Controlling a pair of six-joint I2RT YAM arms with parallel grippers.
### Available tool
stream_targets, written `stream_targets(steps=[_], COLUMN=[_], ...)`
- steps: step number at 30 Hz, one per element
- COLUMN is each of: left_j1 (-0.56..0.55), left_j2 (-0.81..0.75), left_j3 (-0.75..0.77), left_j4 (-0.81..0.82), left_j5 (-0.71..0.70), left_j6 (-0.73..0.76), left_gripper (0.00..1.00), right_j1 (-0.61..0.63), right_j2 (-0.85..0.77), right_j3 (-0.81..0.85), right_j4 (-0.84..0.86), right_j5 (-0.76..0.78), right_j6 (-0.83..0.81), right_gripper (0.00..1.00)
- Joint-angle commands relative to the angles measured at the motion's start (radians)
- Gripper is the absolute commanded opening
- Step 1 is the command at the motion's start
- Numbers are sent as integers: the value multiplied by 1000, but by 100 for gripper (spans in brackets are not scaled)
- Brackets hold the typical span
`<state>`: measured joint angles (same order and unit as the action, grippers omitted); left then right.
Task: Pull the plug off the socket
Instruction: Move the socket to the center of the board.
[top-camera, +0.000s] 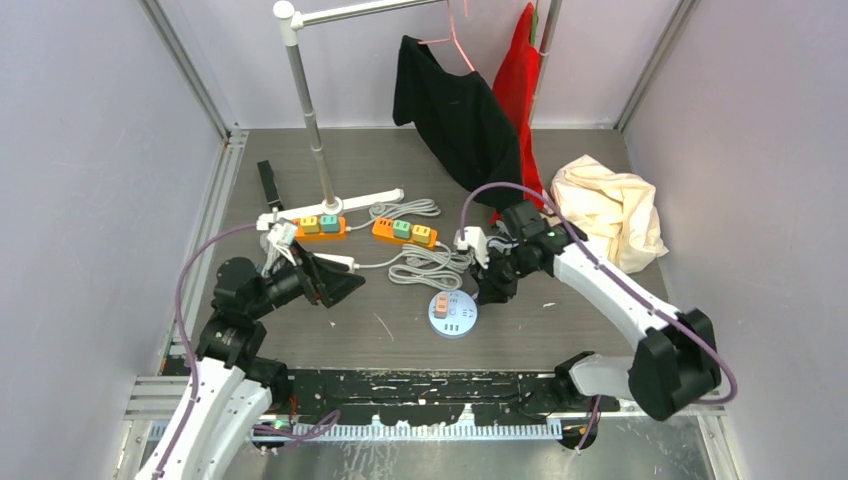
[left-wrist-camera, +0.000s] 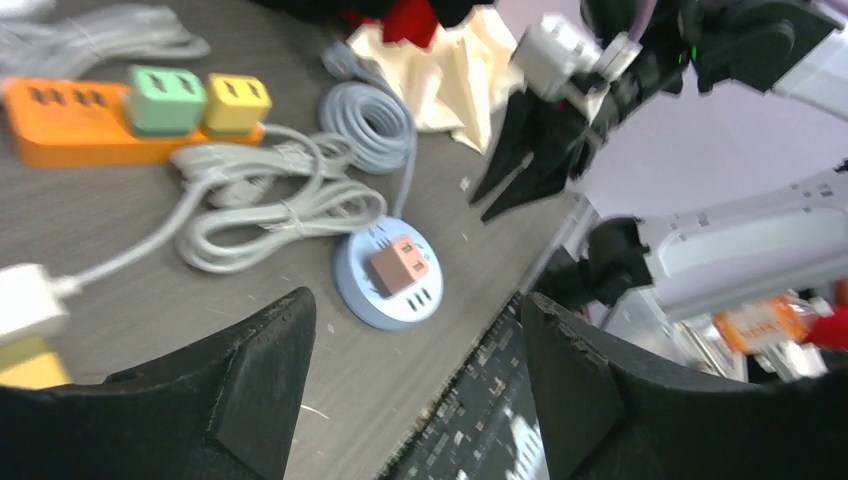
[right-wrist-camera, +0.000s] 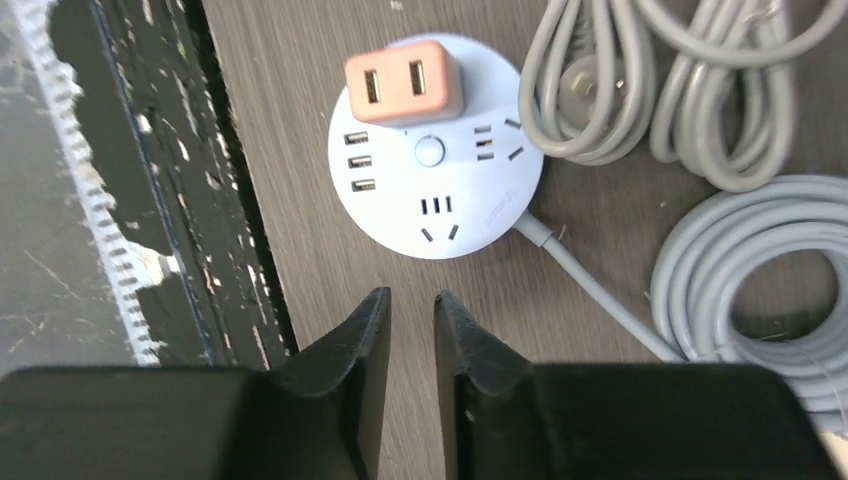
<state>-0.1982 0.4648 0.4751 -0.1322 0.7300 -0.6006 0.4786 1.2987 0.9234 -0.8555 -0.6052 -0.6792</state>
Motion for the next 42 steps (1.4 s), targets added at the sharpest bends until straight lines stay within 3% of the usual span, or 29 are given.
stream_targets(steps=[1,2,4,6,9,14,16,22,28,29,42], left_j1=[-180,-265,-445,-661,-817,-836,-837,-843,-910,-922,-1064], left_j2=[45,68,119,194,318,511,569,727,795,797,1095], left_j3=[-19,-11,0,10,-17,-123,-93,132,252,275,652], left_j4=[187,187,186,191,286,568,574,262,91,58,-410], left_j5=[-131,-213,-418,-602,-772,-789,-811,-927,-1076,-1098,-1407], left_j6=[-134,-121,-65,31,192,160,81,-81,-150,-161,-323], left_gripper=[74,74,74,76,79,80,78,75,74,69,57], right_j1=[-41,-45,-46,-46,-46,-46,-45,-46,-53,-55,-148], right_j2=[-103,-115,-120,-120,-126,-144,-140,-140,-127,-122,-104], right_j3=[25,17,12,12,5,-21,-16,-17,-17,-17,-9], right_j4=[-27,-23,-28,-39,-52,-77,-73,13,104,121,203], right_j5=[-169,-173,-182,-197,-227,-252,-243,-128,-5,12,133], right_j6=[-41,-45,-64,-79,-122,-211,-203,-84,43,68,226], right_gripper=[41,50,58,62,65,71,71,70,68,68,68])
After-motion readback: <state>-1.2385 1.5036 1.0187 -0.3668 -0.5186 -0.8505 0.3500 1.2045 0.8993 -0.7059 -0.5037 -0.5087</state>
